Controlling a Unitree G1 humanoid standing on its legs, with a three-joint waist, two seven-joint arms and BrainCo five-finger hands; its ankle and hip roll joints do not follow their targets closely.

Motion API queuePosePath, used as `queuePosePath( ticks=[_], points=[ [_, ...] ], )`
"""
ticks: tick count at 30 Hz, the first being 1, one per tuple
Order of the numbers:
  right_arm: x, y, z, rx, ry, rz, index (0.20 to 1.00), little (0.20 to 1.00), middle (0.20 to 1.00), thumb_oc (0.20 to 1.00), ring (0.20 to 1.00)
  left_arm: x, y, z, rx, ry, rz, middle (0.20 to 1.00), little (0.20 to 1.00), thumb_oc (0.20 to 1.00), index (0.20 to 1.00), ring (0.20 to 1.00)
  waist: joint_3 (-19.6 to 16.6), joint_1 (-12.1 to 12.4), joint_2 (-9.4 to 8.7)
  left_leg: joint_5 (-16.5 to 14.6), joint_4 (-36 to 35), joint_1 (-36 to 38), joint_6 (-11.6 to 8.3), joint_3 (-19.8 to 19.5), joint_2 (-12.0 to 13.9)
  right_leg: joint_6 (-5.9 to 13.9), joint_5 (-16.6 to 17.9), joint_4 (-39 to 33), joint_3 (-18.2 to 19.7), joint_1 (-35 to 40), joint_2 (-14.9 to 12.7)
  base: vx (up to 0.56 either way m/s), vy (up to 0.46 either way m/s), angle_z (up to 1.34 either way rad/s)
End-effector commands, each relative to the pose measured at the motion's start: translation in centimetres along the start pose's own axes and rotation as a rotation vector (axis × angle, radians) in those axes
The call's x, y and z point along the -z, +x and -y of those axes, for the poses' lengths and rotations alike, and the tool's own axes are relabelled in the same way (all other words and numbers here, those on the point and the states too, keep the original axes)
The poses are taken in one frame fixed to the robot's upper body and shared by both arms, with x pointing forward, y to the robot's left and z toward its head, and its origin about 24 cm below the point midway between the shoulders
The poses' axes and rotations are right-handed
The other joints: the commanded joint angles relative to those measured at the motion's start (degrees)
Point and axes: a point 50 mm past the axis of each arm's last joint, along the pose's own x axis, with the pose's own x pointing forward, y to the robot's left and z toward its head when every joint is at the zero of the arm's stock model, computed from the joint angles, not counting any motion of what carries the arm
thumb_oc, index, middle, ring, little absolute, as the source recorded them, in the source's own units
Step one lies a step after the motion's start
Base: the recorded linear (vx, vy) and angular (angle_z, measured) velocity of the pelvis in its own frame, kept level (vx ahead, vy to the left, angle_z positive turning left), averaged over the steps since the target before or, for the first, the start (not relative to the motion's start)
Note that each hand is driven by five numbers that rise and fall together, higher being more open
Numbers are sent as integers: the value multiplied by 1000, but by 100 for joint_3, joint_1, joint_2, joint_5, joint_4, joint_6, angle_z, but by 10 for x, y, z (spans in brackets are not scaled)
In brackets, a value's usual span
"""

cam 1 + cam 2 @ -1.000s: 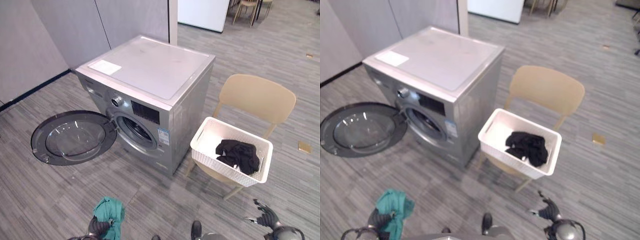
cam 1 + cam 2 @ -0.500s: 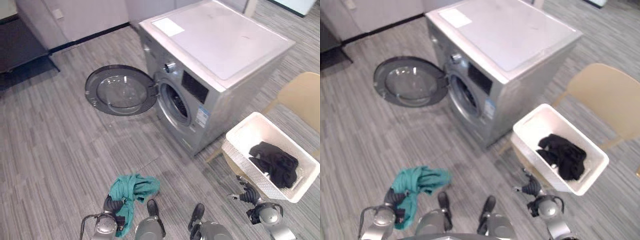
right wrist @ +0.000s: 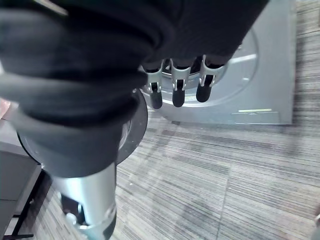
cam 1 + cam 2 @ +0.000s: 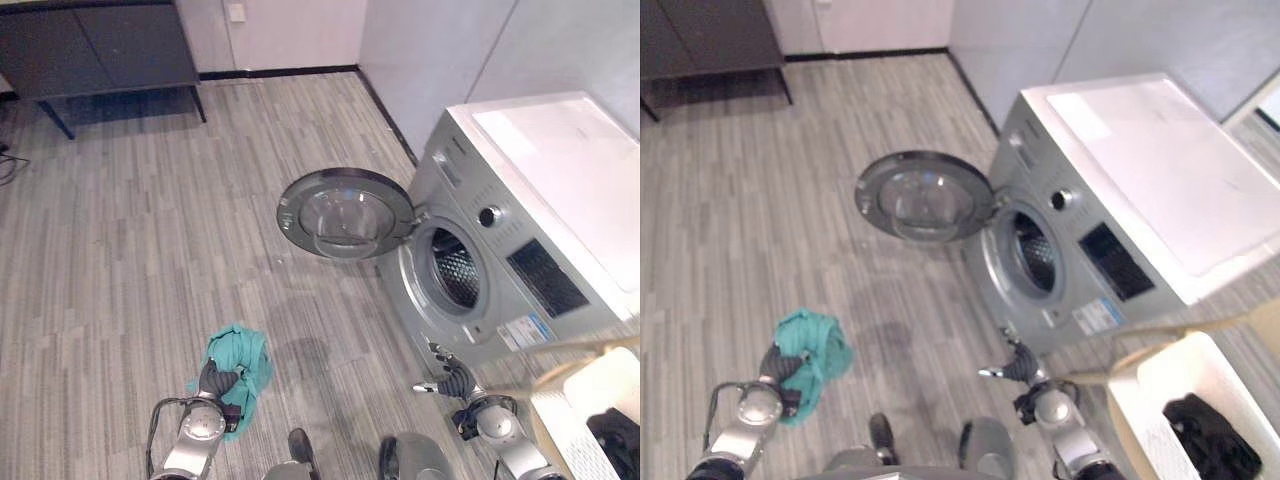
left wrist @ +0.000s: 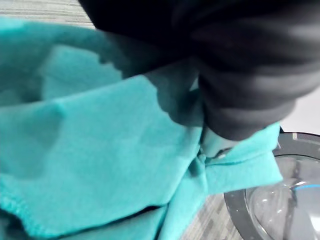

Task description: Grab the laundry basket,head to the washer,open it,put in the laundry and shut it.

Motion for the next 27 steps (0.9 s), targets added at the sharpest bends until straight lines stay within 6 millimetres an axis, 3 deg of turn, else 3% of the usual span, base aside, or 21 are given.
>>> queuePosePath(
  ticks=[1,4,6,8,10,12,14,16,19,20,23,24,27],
  points=[
    [1,-2,20,62,-15,12,1000,1000,1000,1000,1000,-25,2,2,18,-14,123,200,200,200,200,200,375,-205,-25,-407,438,-377,-221,-509,24,261,551,-1297,97,511,360,211,-79,52],
    [9,-4,16,51,-20,-23,1000,1000,1000,1000,1000,-25,2,9,45,12,120,200,200,200,200,200,369,-280,-60,-612,578,-260,-204,-632,-107,278,752,-1537,-152,442,321,263,-74,71],
    [15,-6,15,48,-26,-43,1000,1000,1000,1000,1000,-27,1,12,67,30,132,200,200,200,200,200,295,-283,-44,-926,741,-119,-221,-658,-118,316,657,-1613,-422,620,233,253,-108,53],
    [22,-11,16,52,-21,-65,1000,1000,1000,1000,1000,-27,-1,19,98,48,140,200,200,200,200,200,194,-420,-103,-957,1026,-141,-293,-644,-142,196,758,-1918,-202,799,354,175,-151,7],
    [30,-15,23,69,-28,-95,1000,1000,1000,1000,1000,-28,-3,24,133,44,148,200,200,200,200,200,121,-503,-141,-1157,1792,-196,-439,-499,22,112,784,-2190,-103,1121,397,227,-117,-11],
    [36,-20,31,90,-13,-113,1000,1000,1000,1000,1000,-29,-5,33,166,32,155,200,200,200,200,200,65,-519,-149,-954,2444,-418,-530,-596,240,-13,719,-2565,233,1515,613,269,-78,-52],
    [36,-20,33,100,-8,-117,1000,1000,1000,1000,1000,-31,-5,38,183,34,165,200,200,200,200,200,50,-515,-139,-1005,2301,-543,-498,-761,197,-10,710,-2656,369,1607,637,175,33,-83],
    [37,-21,38,117,2,-115,1000,1000,1000,1000,1000,-36,-6,40,197,36,185,200,200,200,200,200,23,-491,-133,-678,1566,-797,-557,-1432,95,1,678,-2639,797,1650,709,217,98,-156],
    [32,-18,42,123,-4,-95,1000,1000,1000,1000,1000,-48,-5,41,201,18,237,200,200,200,200,200,100,-336,-82,-306,1239,-1134,-628,-2587,-225,-68,601,-2531,1469,1693,986,169,51,-142],
    [31,-16,43,127,-7,-94,1000,1000,1000,1000,1000,-54,-5,42,206,12,256,200,200,200,200,200,114,-325,-71,-307,1271,-1181,-635,-2797,-316,-68,570,-2462,1683,1707,1054,101,42,-146],
    [36,-17,40,113,-9,-118,1000,1000,1000,1000,1000,-52,-5,46,224,24,248,200,200,200,200,200,-2,-357,-9,-262,861,-929,-575,-2699,-216,-59,527,-2414,1952,1698,1146,182,133,-160],
    [39,-18,37,107,-4,-133,1000,1000,1000,1000,1000,-55,-5,47,234,35,259,200,200,200,200,200,-55,-463,-14,-258,737,-749,-458,-2448,-183,-26,488,-2190,2227,1628,1148,164,221,-107],
    [37,-16,29,79,15,-127,1000,1000,1000,1000,1000,-57,-4,46,240,58,270,200,200,200,200,200,-39,-617,-13,-258,559,-558,-374,-1868,-153,97,488,-1836,2633,1383,1208,98,201,-156]
  ],
)
